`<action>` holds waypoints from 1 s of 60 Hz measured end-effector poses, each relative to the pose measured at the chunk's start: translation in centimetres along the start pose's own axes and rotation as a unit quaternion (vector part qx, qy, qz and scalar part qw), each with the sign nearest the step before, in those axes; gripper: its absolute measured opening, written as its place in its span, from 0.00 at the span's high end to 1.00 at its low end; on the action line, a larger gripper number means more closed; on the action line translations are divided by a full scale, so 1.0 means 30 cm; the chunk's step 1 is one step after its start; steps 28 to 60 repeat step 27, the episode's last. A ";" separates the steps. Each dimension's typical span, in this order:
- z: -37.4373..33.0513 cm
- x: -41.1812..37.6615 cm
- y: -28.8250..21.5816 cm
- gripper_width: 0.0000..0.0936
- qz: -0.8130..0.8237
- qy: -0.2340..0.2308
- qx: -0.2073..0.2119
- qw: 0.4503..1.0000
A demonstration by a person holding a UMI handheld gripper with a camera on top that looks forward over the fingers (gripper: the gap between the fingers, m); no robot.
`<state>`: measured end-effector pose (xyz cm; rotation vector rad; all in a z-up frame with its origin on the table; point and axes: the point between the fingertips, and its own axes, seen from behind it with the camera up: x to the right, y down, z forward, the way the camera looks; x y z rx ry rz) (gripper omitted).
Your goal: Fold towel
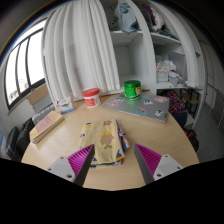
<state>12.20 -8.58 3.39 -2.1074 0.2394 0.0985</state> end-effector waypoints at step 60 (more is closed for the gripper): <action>-0.497 0.269 0.261 0.11 -0.021 -0.056 0.038 0.997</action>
